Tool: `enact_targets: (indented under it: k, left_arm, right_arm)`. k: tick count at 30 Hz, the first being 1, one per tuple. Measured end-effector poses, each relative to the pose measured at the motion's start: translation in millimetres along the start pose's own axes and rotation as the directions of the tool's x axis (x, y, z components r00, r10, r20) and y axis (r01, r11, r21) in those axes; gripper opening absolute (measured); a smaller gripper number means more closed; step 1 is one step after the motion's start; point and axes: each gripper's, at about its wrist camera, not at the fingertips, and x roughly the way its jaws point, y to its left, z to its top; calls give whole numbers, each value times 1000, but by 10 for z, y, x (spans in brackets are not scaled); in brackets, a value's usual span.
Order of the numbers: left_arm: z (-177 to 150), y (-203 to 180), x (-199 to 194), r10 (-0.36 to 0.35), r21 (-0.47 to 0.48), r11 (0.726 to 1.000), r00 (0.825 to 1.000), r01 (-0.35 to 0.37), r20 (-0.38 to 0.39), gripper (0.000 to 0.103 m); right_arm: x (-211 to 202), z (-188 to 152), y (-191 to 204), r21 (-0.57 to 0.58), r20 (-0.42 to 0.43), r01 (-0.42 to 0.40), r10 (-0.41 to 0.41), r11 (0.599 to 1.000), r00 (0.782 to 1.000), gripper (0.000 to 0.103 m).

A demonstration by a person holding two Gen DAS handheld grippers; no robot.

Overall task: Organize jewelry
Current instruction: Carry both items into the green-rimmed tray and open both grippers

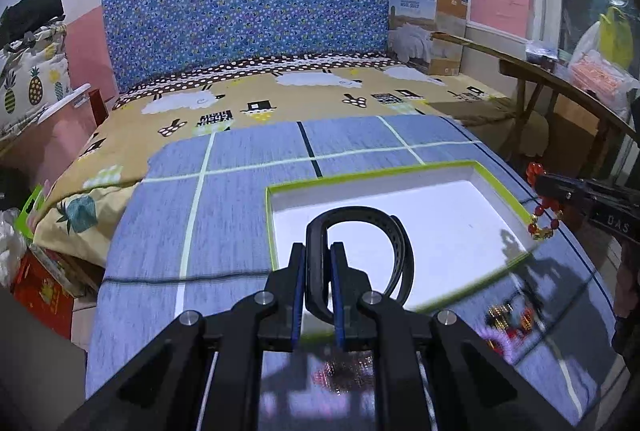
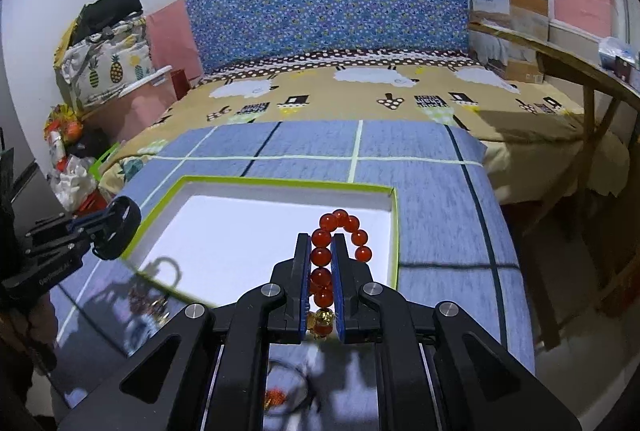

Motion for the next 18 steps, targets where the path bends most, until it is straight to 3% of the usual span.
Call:
enact_targets:
  k: [11, 18]
  left_arm:
    - [226, 71, 697, 74, 7, 997, 993, -74, -91, 12]
    - [221, 39, 968, 104, 23, 995, 984, -101, -142, 13]
  right_arm:
    - [672, 137, -219, -18, -108, 13, -15, 1000, 994, 10]
    - [855, 161, -283, -20, -145, 42, -44, 999, 988, 10]
